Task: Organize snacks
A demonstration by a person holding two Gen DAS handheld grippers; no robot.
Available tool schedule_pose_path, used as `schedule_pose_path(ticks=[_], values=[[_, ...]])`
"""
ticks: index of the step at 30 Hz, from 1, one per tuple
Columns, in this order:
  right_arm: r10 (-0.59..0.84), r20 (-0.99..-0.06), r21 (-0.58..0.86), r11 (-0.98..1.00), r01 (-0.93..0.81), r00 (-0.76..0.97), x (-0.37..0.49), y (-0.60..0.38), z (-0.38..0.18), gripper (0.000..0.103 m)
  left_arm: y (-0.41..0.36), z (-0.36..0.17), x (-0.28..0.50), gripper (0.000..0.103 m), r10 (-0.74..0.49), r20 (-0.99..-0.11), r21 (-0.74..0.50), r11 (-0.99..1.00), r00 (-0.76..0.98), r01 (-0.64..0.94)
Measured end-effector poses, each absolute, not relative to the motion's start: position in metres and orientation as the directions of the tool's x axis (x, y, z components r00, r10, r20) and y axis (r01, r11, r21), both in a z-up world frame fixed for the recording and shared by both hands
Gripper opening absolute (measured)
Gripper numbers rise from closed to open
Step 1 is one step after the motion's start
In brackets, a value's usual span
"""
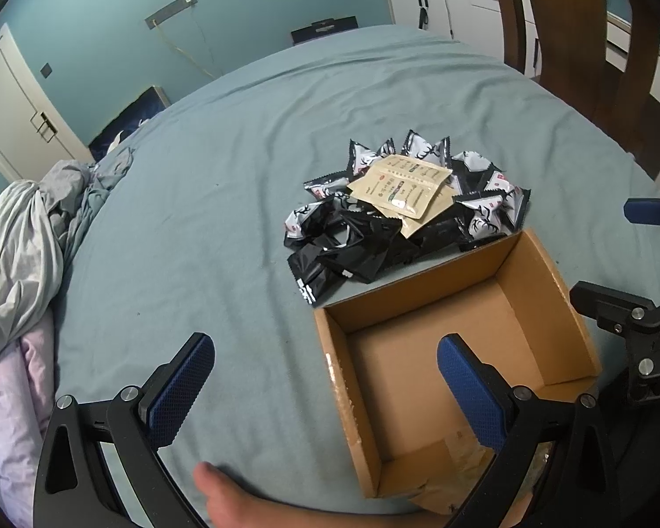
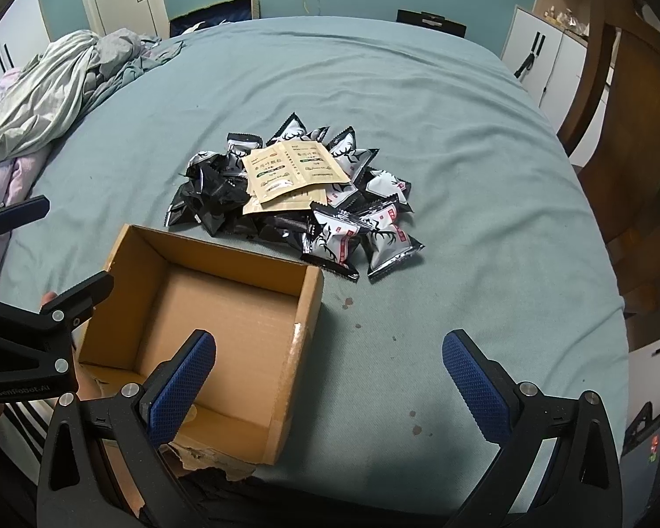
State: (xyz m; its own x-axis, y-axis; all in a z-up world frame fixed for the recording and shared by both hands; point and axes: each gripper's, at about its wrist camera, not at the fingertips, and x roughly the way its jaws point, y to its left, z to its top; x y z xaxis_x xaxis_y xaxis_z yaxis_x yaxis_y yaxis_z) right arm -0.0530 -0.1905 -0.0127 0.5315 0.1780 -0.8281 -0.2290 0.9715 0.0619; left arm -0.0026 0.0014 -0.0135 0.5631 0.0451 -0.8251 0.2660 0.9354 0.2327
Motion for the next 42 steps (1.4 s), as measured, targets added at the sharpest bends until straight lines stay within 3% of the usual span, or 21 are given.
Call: schedule_pose_path(ticks=[11,18,22,28,31,33,35,37,38,42], values=[[0.299,-0.862,0.257,0.954,-0.156,0.409,-0.010,-0.220,-0.025,0.103,0.006,-0.012,0.003,0.103,0.016,-0.847,0.180,0.949,0.531,0.259],[0.160,-0.924,0.124,0.985,-0.124,0.347,0.048,-0.220,-0.049,0.103,0.006,-0.010,0.007,0.103,-0.004,-0.852,0.157,0.952,0.524,0.263],[0.175,-0.932,0.150,0.983,-0.104,0.316,0.068,-0.217,-0.059,0.103,0.009,-0.012,0.013,0.103,-0.015,-0.862,0.133,0.958,0.507,0.256],[0.320,-0.902,0.301,0.947,-0.110,0.291,0.089,-0.213,-0.062,0.103,0.012,-0.016,0.020,0.103,-0.020,-0.874,0.113,0.963,0.486,0.243],[0.344,-0.898,0.323,0.939,-0.118,0.273,0.097,-0.210,-0.070,0.094,0.012,-0.018,0.024,0.103,-0.012,-0.876,0.119,0.964,0.483,0.239],[0.332,-0.914,0.314,0.943,-0.112,0.232,0.104,-0.203,-0.084,0.078,0.014,-0.019,0.027,0.103,-0.008,-0.877,0.120,0.965,0.480,0.234],[0.309,-0.927,0.292,0.950,-0.107,0.214,0.109,-0.198,-0.093,0.071,0.016,-0.021,0.030,0.103,-0.003,-0.876,0.121,0.967,0.481,0.225],[0.283,-0.937,0.267,0.958,-0.104,0.207,0.112,-0.197,-0.100,0.052,0.020,-0.022,0.034,0.103,0.002,-0.875,0.121,0.969,0.483,0.214],[0.276,-0.940,0.260,0.960,-0.102,0.200,0.114,-0.198,-0.104,0.037,0.022,-0.022,0.037,0.103,0.004,-0.875,0.118,0.972,0.485,0.205],[0.314,-0.926,0.301,0.949,-0.092,0.211,0.113,-0.203,-0.099,0.032,0.028,-0.024,0.045,0.103,0.009,-0.878,0.105,0.979,0.479,0.174]])
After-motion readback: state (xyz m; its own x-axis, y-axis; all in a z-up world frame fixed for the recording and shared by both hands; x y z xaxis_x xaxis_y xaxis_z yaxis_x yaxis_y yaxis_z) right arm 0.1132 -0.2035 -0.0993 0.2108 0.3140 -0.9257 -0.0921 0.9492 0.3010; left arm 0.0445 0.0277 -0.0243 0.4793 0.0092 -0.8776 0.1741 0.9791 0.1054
